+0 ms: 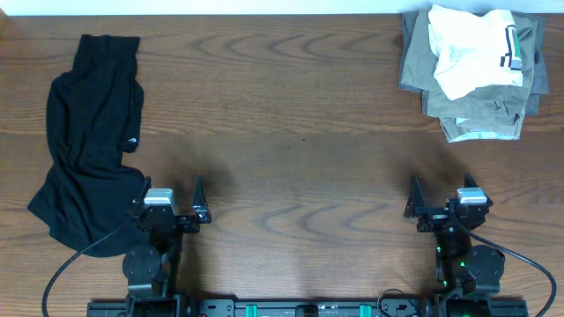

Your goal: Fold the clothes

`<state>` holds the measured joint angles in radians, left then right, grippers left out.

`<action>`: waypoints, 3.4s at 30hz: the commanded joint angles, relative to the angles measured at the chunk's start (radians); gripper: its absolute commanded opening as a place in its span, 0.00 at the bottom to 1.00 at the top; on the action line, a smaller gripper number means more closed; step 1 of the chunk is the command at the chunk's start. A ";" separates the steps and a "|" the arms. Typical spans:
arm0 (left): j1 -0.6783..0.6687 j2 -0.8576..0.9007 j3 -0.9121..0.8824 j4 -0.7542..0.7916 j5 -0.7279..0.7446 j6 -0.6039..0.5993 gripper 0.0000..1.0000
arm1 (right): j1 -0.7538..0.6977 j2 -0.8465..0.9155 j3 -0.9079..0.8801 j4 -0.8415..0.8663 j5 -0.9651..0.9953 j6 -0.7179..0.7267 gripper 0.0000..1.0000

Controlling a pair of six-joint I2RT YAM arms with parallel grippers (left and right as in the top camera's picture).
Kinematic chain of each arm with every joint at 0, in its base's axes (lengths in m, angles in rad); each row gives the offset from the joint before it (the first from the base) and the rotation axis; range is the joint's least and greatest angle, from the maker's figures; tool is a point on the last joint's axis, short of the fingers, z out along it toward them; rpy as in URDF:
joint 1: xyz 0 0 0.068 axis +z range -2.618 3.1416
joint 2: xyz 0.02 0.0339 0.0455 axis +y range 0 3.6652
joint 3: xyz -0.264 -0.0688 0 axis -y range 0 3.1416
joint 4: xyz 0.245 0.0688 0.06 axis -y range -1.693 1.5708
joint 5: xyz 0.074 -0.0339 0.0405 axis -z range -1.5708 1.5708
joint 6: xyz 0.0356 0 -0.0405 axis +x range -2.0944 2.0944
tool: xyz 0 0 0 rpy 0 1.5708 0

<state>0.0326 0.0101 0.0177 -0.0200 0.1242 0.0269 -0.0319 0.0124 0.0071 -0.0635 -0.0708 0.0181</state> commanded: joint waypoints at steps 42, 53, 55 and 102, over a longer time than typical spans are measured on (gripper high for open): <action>0.005 -0.005 -0.014 -0.039 0.011 0.006 0.98 | -0.014 -0.006 -0.002 -0.004 0.003 0.011 0.99; 0.005 -0.005 -0.014 -0.039 0.011 0.006 0.98 | -0.014 -0.006 -0.002 -0.004 0.003 0.011 0.99; 0.005 -0.005 -0.014 -0.039 0.011 0.006 0.98 | -0.014 -0.006 -0.002 -0.003 0.003 0.011 0.99; 0.005 0.681 0.539 -0.240 0.026 -0.047 0.98 | -0.014 0.142 0.158 0.048 -0.069 0.041 0.99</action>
<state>0.0326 0.6350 0.4831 -0.2287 0.1352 -0.0036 -0.0319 0.0940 0.0872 -0.0116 -0.1322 0.0429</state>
